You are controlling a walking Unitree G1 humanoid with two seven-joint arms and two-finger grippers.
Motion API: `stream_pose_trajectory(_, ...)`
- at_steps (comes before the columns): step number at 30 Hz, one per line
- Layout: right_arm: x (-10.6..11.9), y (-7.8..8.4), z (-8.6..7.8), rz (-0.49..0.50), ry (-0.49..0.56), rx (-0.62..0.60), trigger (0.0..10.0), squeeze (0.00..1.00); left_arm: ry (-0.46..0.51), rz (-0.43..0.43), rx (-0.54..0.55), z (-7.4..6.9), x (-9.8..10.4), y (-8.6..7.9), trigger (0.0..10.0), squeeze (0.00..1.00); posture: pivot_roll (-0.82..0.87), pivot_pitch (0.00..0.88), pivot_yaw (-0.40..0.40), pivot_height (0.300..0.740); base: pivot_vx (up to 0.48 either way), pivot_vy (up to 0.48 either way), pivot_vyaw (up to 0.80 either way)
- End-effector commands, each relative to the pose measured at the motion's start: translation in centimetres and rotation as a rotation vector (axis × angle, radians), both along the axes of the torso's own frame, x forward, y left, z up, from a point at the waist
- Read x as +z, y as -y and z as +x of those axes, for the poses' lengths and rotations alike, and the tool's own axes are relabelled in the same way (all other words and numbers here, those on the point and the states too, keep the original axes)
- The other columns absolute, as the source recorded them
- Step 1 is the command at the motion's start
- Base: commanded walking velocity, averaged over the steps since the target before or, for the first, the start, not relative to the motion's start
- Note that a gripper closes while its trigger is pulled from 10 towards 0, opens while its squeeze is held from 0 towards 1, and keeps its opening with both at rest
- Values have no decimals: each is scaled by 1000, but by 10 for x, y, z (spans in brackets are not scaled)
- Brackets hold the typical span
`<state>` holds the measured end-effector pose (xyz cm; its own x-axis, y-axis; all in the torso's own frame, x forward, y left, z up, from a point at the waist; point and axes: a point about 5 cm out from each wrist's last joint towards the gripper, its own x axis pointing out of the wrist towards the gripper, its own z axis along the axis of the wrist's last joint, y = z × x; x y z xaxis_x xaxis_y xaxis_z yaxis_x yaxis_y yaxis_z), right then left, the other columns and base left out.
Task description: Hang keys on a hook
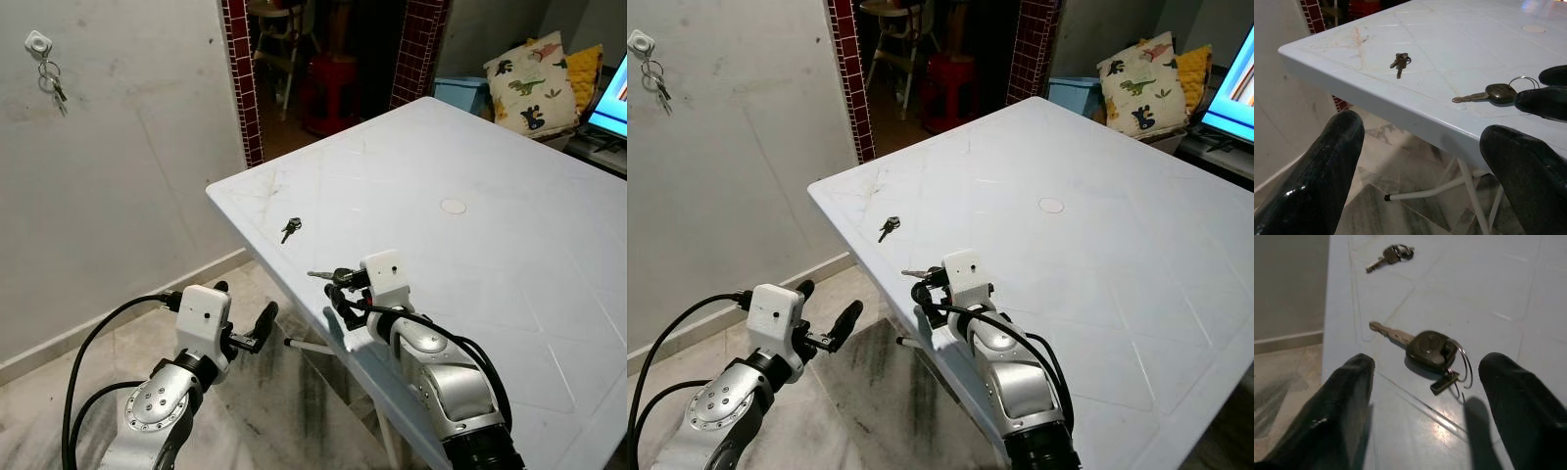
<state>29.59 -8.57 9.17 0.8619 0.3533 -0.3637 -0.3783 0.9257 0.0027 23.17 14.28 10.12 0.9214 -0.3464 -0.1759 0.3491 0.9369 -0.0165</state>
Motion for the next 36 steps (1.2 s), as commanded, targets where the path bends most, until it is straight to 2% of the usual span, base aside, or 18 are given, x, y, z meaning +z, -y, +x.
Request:
stream_pose_trajectory(1,1,-2,2,1,-2,-2,706,0,9,4,-10,-1,4,0,10000,0,97,34,20,740,0,0,0)
stream_pose_trajectory(4,-2,-2,3,-6,-12,-4,1098,0,7,4,-14,-1,4,0,10000,0,98,35,21,740,0,0,0)
stream_pose_trajectory(6,-3,-2,3,-10,-16,-5,1098,0,6,4,-15,-2,4,0,10000,0,98,35,22,740,0,0,0)
stream_pose_trajectory(7,-4,-2,3,-12,-21,-10,745,0,6,5,-17,-2,4,0,10000,0,98,35,22,740,0,0,0)
stream_pose_trajectory(8,-5,-2,3,-14,-23,-11,2745,0,5,6,-17,-2,4,0,10000,0,100,36,22,740,0,0,0)
stream_pose_trajectory(9,-5,-2,3,-14,-23,-11,2745,0,5,6,-17,-2,4,0,10000,0,100,36,22,740,0,0,0)
stream_pose_trajectory(10,-5,-3,3,-13,-24,-11,9255,0,5,7,-17,-2,4,0,10000,0,100,36,23,740,0,0,0)
stream_pose_trajectory(11,-6,-3,3,-12,-27,-11,10000,0,5,7,-18,-2,4,0,10000,0,101,37,23,740,0,0,0)
stream_pose_trajectory(16,-7,-3,3,-8,-31,-12,10000,0,4,7,-19,-3,4,0,10000,0,102,38,22,740,0,0,0)
stream_pose_trajectory(17,-7,-3,3,-6,-30,-13,9216,0,3,7,-19,-3,4,0,10000,0,102,38,22,740,0,0,0)
stream_pose_trajectory(18,-7,-3,3,-3,-29,-13,4353,0,3,7,-18,-3,4,0,10000,0,103,39,22,740,0,0,0)
stream_pose_trajectory(19,-7,-3,3,0,-29,-14,235,0,2,8,-19,-3,3,0,10000,0,103,39,22,740,0,0,0)
stream_pose_trajectory(23,-7,-4,3,3,-30,-17,157,0,2,8,-19,-3,4,0,10000,0,103,40,23,740,0,0,0)
stream_pose_trajectory(24,-7,-3,3,7,-31,-20,549,0,1,9,-20,-3,4,0,10000,0,103,40,23,740,0,0,0)
stream_pose_trajectory(26,-7,-4,3,10,-33,-22,0,0,0,10,-21,-4,4,0,10000,0,105,41,25,740,0,0,0)
stream_pose_trajectory(36,-9,-3,3,19,-36,-32,0,0,-4,12,-22,-4,3,0,10000,0,105,43,25,740,0,0,0)
